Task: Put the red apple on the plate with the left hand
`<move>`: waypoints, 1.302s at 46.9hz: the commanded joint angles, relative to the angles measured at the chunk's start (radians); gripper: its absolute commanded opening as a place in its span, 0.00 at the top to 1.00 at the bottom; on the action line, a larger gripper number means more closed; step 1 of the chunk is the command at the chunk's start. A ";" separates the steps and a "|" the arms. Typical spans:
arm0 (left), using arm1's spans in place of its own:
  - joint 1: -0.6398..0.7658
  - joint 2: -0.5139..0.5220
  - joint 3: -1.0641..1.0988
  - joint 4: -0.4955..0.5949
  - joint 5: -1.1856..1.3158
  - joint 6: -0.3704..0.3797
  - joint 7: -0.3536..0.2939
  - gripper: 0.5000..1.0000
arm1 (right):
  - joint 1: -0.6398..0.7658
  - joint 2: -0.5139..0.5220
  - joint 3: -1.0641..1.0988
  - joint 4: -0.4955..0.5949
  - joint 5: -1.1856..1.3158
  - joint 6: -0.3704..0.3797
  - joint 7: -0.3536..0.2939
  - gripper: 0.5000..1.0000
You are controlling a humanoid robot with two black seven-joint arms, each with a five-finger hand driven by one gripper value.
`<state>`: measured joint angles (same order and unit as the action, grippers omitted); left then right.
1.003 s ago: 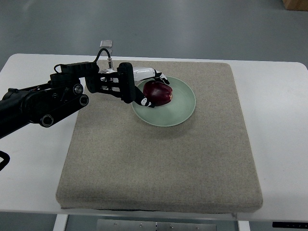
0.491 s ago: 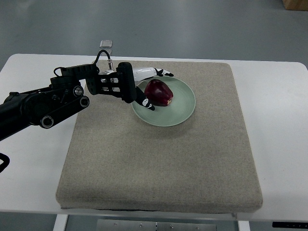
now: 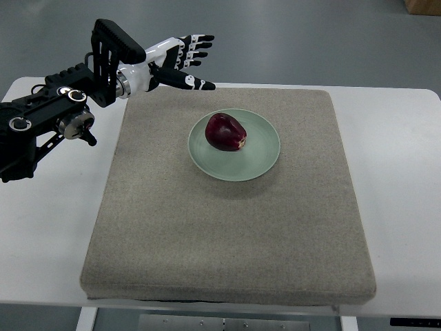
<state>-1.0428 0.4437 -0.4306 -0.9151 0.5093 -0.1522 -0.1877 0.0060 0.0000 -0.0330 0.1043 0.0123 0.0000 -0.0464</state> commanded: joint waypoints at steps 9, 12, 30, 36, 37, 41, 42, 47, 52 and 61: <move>0.024 0.041 -0.114 0.065 -0.265 -0.041 0.105 0.01 | 0.000 0.000 0.001 0.000 0.000 0.000 0.000 0.14; 0.024 0.065 -0.117 0.079 -0.357 -0.078 0.120 0.01 | 0.000 0.000 0.001 0.000 0.000 0.000 0.000 0.14; 0.129 0.142 -0.122 0.102 -0.707 -0.283 0.272 0.00 | 0.002 0.000 0.001 0.000 0.000 0.000 0.000 0.14; 0.158 0.155 -0.135 0.101 -0.775 -0.308 0.309 0.00 | 0.000 0.000 0.001 0.000 0.000 0.000 0.000 0.14; 0.159 0.155 -0.135 0.101 -0.787 -0.308 0.318 0.00 | 0.000 0.000 0.001 0.000 0.000 0.000 0.000 0.14; 0.161 0.156 -0.135 0.101 -0.825 -0.306 0.329 0.00 | 0.000 0.000 0.001 0.000 0.000 0.000 0.000 0.14; 0.161 0.155 -0.135 0.101 -0.828 -0.306 0.329 0.00 | 0.002 0.000 -0.001 0.000 0.000 0.000 0.000 0.14; 0.161 0.155 -0.135 0.101 -0.831 -0.306 0.329 0.00 | 0.000 0.000 0.002 0.006 0.006 0.008 0.000 0.14; 0.162 0.153 -0.135 0.102 -0.831 -0.306 0.329 0.00 | -0.001 0.000 0.002 0.012 0.005 0.008 0.000 0.14; 0.161 0.155 -0.135 0.104 -0.831 -0.305 0.327 0.00 | -0.009 0.000 0.002 0.020 0.005 0.009 0.000 0.14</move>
<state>-0.8819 0.5978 -0.5662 -0.8117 -0.3221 -0.4582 0.1410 -0.0028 0.0000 -0.0308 0.1202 0.0175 0.0090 -0.0460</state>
